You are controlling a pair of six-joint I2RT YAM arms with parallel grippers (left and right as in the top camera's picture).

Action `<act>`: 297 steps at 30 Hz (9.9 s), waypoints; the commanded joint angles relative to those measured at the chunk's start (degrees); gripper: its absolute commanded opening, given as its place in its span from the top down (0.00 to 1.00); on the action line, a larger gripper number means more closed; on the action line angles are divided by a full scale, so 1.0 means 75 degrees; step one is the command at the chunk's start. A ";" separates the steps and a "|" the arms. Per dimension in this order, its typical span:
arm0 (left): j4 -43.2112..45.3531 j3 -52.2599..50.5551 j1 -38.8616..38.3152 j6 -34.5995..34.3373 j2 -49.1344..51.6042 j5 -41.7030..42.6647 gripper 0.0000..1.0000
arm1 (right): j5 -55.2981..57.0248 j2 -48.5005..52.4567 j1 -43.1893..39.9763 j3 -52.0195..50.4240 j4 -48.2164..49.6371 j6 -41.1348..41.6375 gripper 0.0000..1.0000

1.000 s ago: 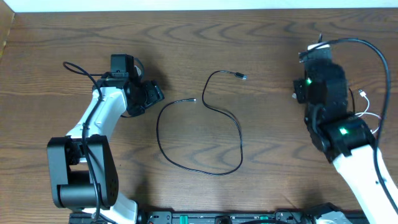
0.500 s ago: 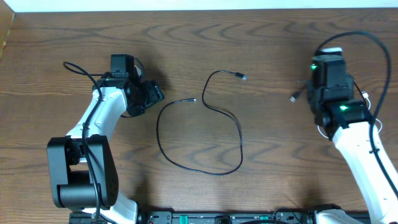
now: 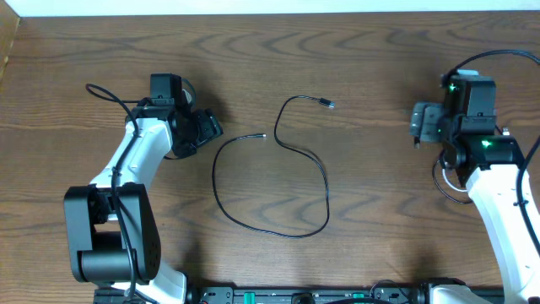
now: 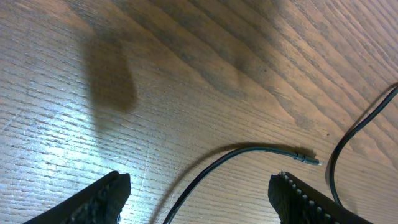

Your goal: Untangle cables

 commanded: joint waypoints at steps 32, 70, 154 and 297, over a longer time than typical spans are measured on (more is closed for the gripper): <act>-0.0020 0.0003 -0.0003 0.0044 0.0076 -0.0052 0.23 | -0.4403 0.2681 0.2617 0.0044 0.0463 0.0122 0.01; -0.0020 0.0003 -0.0003 0.0044 0.0076 -0.0052 0.23 | -0.1868 0.2716 0.4532 -0.0067 0.0924 0.0128 0.01; -0.0026 0.0003 -0.0003 0.0044 0.0076 -0.0052 0.23 | 0.9568 0.0720 0.1463 -0.0580 1.0424 -0.6132 0.99; 0.0251 -0.0300 -0.0058 0.0679 0.0076 -0.0055 0.02 | -0.1329 0.1682 -0.0146 -0.0609 0.0577 0.0353 0.01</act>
